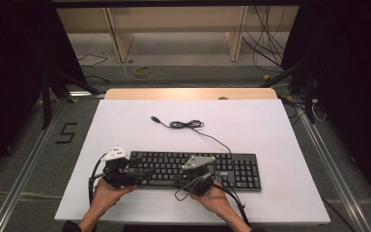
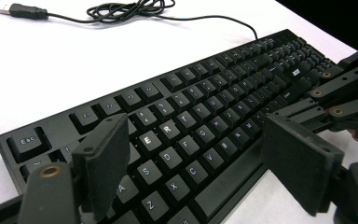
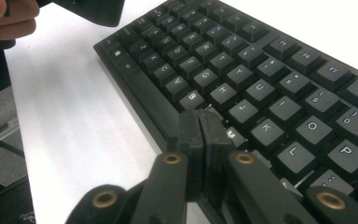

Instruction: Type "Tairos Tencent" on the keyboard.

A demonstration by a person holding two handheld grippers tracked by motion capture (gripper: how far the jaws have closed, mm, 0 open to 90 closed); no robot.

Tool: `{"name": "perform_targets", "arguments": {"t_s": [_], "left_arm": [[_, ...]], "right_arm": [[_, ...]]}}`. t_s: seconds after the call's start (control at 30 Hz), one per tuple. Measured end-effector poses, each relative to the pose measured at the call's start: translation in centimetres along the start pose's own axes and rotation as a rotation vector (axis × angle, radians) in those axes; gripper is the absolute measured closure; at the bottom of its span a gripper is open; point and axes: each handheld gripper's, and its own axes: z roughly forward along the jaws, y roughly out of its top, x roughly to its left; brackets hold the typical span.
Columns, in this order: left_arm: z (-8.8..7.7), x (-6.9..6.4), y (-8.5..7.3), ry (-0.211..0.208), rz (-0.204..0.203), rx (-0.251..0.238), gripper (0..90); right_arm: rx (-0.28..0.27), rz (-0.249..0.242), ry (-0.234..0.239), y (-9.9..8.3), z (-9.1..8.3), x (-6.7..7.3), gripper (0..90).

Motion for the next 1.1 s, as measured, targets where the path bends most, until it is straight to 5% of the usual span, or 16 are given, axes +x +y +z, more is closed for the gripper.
{"name": "perform_targets", "arguments": {"t_s": [0.53,1.1], "left_arm": [[-0.14,-0.08,-0.22,-0.003,0.014,0.01,23.4],[-0.11,0.03,-0.25,0.002,0.011,0.008,23.5]], "right_arm": [[0.036,-0.008,-0.008,-0.31,0.85,0.07,90.0],[-0.007,0.014,0.011,-0.18,0.16,-0.21,85.9]]}}
